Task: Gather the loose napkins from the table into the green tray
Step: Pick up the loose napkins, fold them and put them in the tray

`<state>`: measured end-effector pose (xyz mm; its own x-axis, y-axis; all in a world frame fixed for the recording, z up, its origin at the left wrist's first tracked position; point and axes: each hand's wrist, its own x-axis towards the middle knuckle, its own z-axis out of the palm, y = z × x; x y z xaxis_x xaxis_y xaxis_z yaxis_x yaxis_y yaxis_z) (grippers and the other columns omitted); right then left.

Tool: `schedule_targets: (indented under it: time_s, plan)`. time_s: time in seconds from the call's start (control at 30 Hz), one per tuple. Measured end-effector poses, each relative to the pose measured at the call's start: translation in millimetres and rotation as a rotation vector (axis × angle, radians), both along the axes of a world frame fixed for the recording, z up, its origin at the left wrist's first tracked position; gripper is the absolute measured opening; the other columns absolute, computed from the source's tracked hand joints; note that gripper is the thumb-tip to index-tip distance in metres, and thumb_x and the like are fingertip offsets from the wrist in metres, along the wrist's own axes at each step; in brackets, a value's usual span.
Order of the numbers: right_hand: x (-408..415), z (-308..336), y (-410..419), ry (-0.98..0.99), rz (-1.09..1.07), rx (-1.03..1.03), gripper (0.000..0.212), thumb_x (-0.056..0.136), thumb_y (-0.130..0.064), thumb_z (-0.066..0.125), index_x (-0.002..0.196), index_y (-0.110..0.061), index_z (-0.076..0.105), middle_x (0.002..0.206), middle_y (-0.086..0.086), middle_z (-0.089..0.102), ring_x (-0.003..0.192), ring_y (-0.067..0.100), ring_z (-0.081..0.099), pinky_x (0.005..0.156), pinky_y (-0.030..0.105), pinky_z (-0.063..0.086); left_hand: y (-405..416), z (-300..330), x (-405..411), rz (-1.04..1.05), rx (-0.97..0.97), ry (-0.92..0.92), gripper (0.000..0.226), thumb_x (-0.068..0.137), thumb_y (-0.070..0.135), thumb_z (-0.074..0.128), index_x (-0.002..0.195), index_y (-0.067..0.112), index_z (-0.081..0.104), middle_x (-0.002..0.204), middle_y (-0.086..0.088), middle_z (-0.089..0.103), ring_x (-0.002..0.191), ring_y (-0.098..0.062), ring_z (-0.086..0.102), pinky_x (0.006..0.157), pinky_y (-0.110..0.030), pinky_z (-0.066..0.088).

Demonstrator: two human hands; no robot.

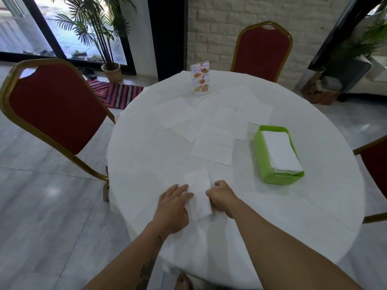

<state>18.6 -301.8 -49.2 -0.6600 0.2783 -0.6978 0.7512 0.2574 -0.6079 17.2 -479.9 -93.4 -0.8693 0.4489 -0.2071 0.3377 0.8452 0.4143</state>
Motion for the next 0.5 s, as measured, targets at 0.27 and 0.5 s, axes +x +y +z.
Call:
schedule_targets:
  time_s: [0.27,0.5]
  plan:
    - [0.3,0.7,-3.9,0.219,0.023,0.142,0.009,0.077,-0.009,0.053,0.069,-0.014,0.057,0.069,0.000,0.057,0.061,0.018,0.050,0.057,0.028,0.040,3.3,7.4,-2.6,0.042,0.074,-0.034,0.054,0.085,0.014,0.043,0.135,0.034,0.048,0.151,0.010,0.036,0.142,-0.017,0.022,0.117,-0.036,0.017]
    - [-7.7,34.6,43.7,0.440,0.153,0.325,0.023,0.081,-0.017,0.058,0.059,-0.025,0.053,0.055,-0.010,0.052,0.054,0.006,0.048,0.050,0.023,0.035,58.5,43.6,-25.1,0.370,0.537,-0.195,0.038,0.088,0.007,0.050,0.120,0.025,0.061,0.126,0.005,0.060,0.116,-0.012,0.052,0.095,-0.022,0.040]
